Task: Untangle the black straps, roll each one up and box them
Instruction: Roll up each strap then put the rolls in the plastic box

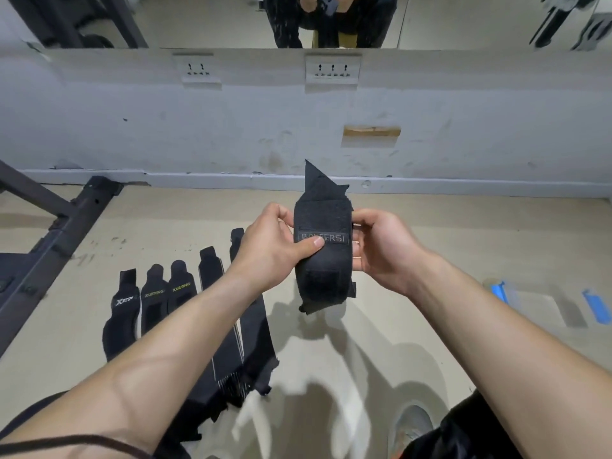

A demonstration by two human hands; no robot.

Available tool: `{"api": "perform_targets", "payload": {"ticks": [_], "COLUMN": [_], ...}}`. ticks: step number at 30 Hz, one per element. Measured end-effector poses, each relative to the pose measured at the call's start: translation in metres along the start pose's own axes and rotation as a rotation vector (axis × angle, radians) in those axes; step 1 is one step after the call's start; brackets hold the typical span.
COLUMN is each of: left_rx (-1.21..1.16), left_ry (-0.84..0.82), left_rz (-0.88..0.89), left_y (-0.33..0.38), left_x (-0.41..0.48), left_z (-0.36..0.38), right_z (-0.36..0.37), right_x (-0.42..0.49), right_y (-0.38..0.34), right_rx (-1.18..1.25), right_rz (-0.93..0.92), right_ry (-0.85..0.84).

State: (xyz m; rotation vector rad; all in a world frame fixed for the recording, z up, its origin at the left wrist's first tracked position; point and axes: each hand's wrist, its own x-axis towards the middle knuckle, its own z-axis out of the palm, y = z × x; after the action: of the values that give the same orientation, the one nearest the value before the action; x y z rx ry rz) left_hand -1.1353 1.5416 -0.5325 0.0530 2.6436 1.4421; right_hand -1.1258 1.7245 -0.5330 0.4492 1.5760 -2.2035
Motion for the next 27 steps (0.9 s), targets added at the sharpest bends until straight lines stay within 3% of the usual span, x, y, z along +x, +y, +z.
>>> {"api": "perform_targets", "payload": {"ticks": [4, 9, 14, 18, 20, 24, 27], "left_rx": [0.02, 0.122, -0.406, -0.67, -0.72, -0.559, -0.692], "left_ry": [-0.012, 0.017, -0.035, -0.024, -0.014, 0.069, -0.077], "left_rz": [-0.037, -0.052, -0.064, -0.06, -0.01, 0.067, -0.079], "left_y": [-0.002, -0.004, 0.01, 0.012, 0.011, 0.004, 0.001], "left_x": [0.003, -0.001, -0.006, -0.006, -0.005, 0.0, 0.0], "left_z": [-0.001, 0.0, -0.004, -0.008, -0.01, -0.013, -0.019], "right_z": [0.003, 0.003, 0.004, 0.005, 0.005, 0.004, 0.003], "right_x": [-0.005, -0.008, -0.012, -0.017, -0.019, -0.02, -0.022], "right_y": [0.001, 0.014, 0.022, 0.026, 0.027, 0.027, 0.025], "right_rx": [-0.012, -0.281, -0.393, -0.478, -0.5, -0.499, -0.518], "right_rz": [-0.02, -0.182, -0.235, -0.205, -0.185, -0.182, -0.176], "right_ry": [-0.045, -0.009, -0.113, -0.197, -0.233, -0.315, -0.379]}}
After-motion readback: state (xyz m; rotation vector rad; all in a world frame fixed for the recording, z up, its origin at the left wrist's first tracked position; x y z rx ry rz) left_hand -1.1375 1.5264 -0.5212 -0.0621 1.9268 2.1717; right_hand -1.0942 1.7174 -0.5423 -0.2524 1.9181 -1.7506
